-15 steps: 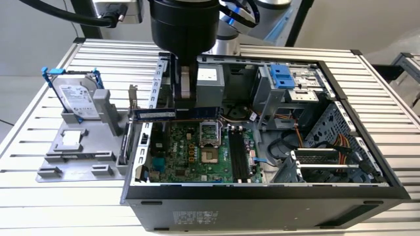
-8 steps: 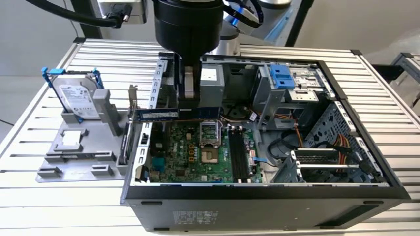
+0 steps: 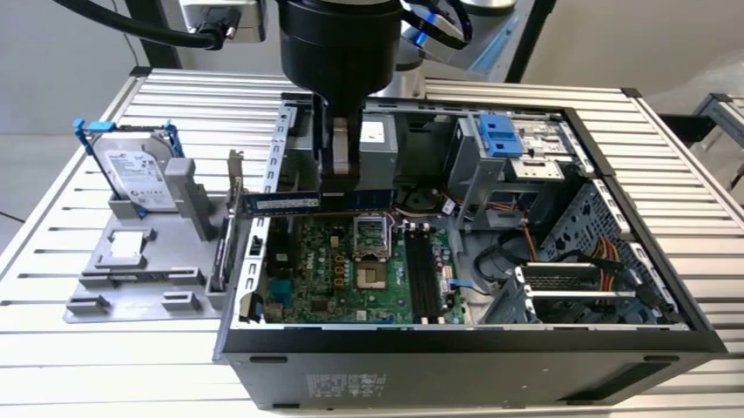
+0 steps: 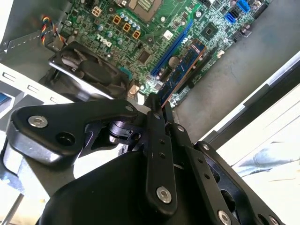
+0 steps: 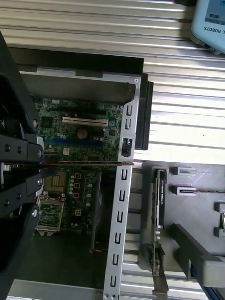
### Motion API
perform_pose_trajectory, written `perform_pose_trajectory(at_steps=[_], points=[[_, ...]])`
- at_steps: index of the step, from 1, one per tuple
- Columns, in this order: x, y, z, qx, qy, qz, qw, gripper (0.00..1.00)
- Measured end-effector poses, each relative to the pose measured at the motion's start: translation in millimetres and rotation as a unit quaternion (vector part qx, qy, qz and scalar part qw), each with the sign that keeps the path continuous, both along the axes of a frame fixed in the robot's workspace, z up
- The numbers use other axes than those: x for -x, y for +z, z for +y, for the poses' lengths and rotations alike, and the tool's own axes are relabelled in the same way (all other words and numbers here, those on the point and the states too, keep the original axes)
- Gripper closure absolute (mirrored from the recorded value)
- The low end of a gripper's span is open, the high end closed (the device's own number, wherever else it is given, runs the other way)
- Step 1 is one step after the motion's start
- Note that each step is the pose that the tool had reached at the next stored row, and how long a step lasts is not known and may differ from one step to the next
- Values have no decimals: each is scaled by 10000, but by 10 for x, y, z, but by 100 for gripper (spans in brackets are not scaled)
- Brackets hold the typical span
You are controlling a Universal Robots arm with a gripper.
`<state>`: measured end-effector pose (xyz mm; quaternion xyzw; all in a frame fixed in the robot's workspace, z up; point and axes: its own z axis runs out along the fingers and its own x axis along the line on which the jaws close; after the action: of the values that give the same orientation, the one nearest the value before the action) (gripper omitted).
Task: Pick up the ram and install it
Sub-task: 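Pick up the ram and move it above insertion slot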
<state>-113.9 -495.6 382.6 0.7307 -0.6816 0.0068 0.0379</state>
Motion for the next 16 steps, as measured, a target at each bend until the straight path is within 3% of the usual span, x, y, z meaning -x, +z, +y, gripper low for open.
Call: perform_pose_trajectory(at_steps=[9,16], points=[[-13,0,0,0,2,0,10000,100],[-122,0,0,0,-7,5,10000,100]])
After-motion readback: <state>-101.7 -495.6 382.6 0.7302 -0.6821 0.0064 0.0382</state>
